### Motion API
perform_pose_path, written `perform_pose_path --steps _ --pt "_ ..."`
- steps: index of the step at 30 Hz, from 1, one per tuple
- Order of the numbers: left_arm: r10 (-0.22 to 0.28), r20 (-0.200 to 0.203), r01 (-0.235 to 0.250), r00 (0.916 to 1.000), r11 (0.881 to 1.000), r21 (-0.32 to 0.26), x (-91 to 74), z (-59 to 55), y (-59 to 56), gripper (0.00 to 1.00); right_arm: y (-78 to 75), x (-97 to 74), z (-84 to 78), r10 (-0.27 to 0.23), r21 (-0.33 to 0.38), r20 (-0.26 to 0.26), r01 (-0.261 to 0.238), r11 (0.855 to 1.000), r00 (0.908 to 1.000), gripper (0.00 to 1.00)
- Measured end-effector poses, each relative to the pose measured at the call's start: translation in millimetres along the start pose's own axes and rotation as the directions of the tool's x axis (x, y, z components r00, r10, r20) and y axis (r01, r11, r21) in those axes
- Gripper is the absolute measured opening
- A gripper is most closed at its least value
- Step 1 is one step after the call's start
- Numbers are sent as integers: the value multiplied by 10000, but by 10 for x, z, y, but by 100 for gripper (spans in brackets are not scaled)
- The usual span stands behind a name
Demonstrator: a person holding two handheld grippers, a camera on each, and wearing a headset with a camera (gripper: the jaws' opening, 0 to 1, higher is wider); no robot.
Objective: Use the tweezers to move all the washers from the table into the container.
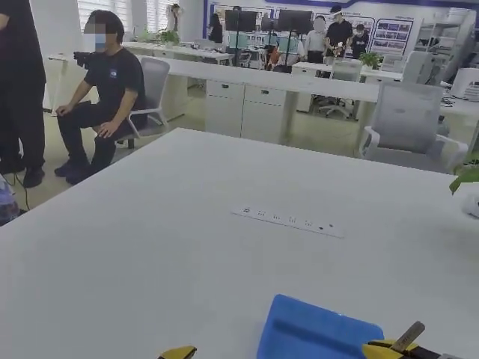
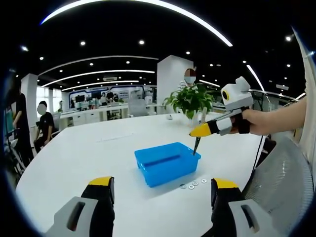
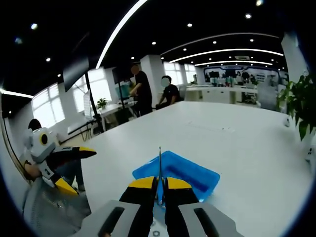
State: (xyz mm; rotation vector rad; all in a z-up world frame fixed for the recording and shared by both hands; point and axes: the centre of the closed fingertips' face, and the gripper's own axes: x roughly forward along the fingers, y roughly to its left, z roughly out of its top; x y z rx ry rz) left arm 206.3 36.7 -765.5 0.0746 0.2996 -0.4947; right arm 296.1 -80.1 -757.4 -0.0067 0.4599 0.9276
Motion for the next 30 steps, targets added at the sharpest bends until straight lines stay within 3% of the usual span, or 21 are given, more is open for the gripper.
perform_pose_path --steps 10,24,27,30 --pt "-86 -143 87 9999 10000 40 3 -23 -19 80 62 -75 -131 189 793 265 -210 9966 9995 3" --pt "-28 -170 29 9999 10000 61 1 -30 -6 80 76 -61 -409 199 1325 -232 -166 9910 9995 3" --pt "-5 -136 6 9999 10000 16 0 -25 -2 79 84 -82 -310 237 1656 110 -252 9859 9997 3" --pt "-31 -157 31 9999 10000 21 2 -29 -7 79 53 -95 -75 250 1575 563 -336 9869 9981 3"
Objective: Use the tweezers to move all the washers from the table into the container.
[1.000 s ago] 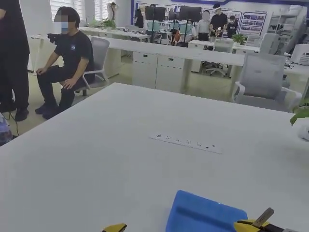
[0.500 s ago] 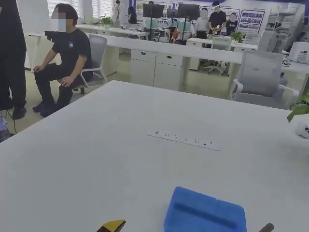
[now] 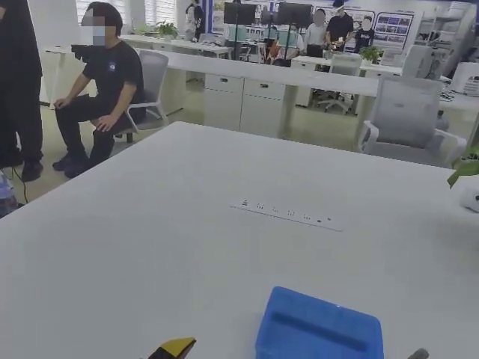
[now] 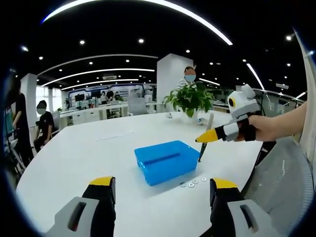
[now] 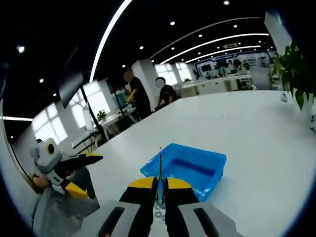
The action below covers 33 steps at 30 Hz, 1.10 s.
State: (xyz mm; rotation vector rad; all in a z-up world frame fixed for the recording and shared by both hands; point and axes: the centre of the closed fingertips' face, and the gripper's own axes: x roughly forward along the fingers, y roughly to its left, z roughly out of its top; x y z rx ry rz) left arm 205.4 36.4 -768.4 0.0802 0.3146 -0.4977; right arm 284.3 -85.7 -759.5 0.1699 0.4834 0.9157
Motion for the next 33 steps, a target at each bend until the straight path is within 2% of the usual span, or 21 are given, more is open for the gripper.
perform_pose_path --steps 3,6,11,16,19,22,26,33 --pt "-17 -42 17 10000 10000 40 2 -7 -4 79 -57 35 188 -53 -236 280 59 9997 9996 3" --pt "19 -9 -19 10000 10000 29 1 -1 4 79 -182 122 271 -288 -572 291 305 9979 9992 3" --pt "76 -25 -76 10000 10000 3 -2 -6 16 79 -465 328 141 -897 -688 -335 872 9938 9954 3" --pt "32 -203 -31 9998 10000 11 0 -37 10 78 -669 516 -43 -1055 -1008 -1047 950 9904 9889 3" --pt "50 -213 -49 9998 10000 46 -2 -38 15 78 -720 586 -124 -1119 -1215 -1405 951 9880 9837 3" --pt "43 -206 -43 9998 10000 7 -2 -36 15 78 -723 626 -112 -1086 -1124 -1357 936 9893 9848 3" --pt "61 -226 -61 9997 10000 19 -2 -38 17 78 -713 664 -136 -1059 -1352 -1501 857 9871 9830 3" --pt "41 -233 -41 9997 10000 8 -3 -40 14 78 -737 665 -164 -1151 -1471 -1577 919 9848 9807 3"
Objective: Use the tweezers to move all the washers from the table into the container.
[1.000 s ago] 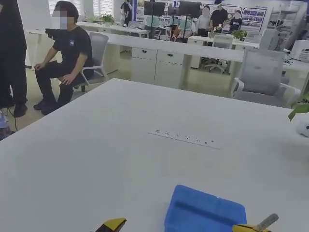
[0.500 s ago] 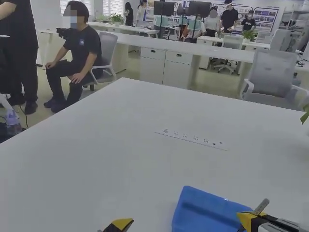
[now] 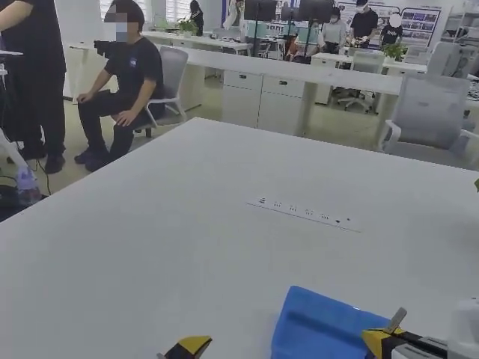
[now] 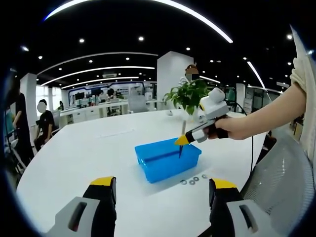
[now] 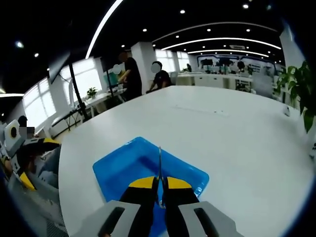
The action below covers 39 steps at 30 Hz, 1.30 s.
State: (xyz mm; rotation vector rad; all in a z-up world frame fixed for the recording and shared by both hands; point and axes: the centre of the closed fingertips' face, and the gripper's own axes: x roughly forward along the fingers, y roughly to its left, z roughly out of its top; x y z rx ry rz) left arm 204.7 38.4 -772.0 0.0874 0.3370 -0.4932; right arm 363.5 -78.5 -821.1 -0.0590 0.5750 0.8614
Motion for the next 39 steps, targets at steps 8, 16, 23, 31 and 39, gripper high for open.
perform_pose_path --steps 8,16,23,31,39 --pt "-27 -54 27 10000 10000 9 5 -10 -8 78 -27 3 -19 -42 17 22 42 10000 10000 3" --pt "-52 -112 52 9999 10000 -4 12 -23 -12 78 -25 0 -23 9 -111 77 -8 9999 10000 4" --pt "-96 -147 96 9998 10000 9 14 -29 -22 78 31 -101 55 44 -293 338 -34 9996 9994 4" --pt "-150 -151 150 9998 9999 26 16 -28 -31 78 193 -327 323 339 -305 1210 -305 9991 9921 4" --pt "-84 -82 84 9999 10000 -16 7 -13 -16 78 439 -514 454 751 -49 1717 -754 9971 9823 4"
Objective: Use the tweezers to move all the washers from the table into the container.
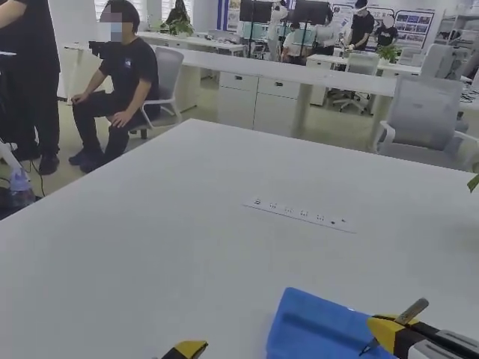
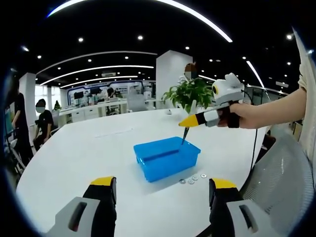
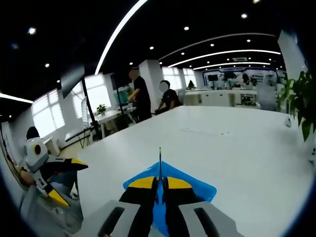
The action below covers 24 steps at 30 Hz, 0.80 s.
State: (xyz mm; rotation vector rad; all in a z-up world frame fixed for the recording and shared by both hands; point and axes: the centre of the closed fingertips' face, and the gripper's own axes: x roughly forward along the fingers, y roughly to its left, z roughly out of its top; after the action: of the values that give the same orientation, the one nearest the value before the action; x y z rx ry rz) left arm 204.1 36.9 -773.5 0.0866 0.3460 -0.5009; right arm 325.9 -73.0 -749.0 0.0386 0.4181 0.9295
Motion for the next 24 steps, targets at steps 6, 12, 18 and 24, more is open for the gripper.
perform_pose_path --steps 6,12,18,24 --pt "2 27 -2 10000 10000 3 -2 5 1 78 184 -115 -84 170 277 -56 -169 9995 9998 4" --pt "-36 47 36 10000 10000 -4 0 8 -4 77 218 -176 -284 183 731 -261 -163 9972 9995 4" --pt "-94 40 94 9999 10000 6 2 5 -15 77 186 -232 -428 62 934 -410 -23 9956 9991 4" --pt "-104 60 103 9999 9999 19 2 6 -18 77 194 -237 -639 58 926 -890 25 9957 9960 3"
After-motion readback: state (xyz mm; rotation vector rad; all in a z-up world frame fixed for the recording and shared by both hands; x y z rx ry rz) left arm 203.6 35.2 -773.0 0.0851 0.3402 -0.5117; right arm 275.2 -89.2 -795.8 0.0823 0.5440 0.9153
